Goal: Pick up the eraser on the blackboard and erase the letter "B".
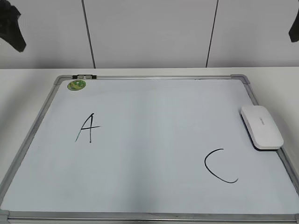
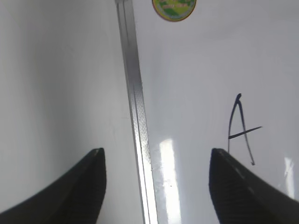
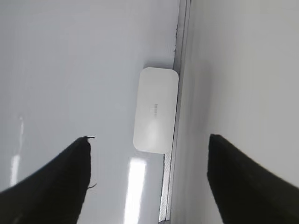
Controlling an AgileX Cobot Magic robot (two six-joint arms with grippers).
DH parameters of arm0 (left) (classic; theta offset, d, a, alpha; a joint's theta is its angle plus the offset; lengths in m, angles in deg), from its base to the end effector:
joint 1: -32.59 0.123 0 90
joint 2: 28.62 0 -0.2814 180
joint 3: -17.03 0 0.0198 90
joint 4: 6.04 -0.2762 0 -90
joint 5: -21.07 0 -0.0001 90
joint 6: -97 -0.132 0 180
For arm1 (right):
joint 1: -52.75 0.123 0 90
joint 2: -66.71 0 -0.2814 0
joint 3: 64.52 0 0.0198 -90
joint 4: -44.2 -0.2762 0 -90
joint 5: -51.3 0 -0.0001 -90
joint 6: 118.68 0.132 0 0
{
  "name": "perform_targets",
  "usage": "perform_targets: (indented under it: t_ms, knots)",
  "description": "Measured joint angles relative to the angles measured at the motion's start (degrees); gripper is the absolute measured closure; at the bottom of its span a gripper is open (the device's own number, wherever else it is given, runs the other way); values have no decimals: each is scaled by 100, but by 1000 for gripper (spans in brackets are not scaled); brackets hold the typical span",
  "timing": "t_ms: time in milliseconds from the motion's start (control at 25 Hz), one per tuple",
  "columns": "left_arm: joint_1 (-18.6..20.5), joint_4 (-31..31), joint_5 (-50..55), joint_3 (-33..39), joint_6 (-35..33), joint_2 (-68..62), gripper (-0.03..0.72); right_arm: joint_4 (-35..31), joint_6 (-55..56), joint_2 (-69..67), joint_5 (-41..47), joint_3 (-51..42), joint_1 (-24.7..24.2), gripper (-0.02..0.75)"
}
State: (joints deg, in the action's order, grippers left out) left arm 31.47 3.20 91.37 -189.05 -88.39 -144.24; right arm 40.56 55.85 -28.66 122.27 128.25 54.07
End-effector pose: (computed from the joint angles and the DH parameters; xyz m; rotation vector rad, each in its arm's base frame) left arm 0.4426 -0.0286 0.2764 0.1197 2.7749 -0.2062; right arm 0.3560 0.0161 0.3404 -0.1497 2.6735 0.0641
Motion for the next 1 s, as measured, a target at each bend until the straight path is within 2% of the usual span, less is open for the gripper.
perform_targets:
  t_ms: [280, 400, 1000]
  knots:
    - [-187, -63, 83, 28, 180, 1396, 188, -185, 0, 709, 65, 0, 0, 143]
    - [-268, -163, 103, 342, 212, 2014, 188, -195, -4, 1097, 84, -118, 0, 143]
    - [-315, -39, 159, 3382, 338, 5206, 188, -209, -4, 4051, 129, -2089, 0, 143]
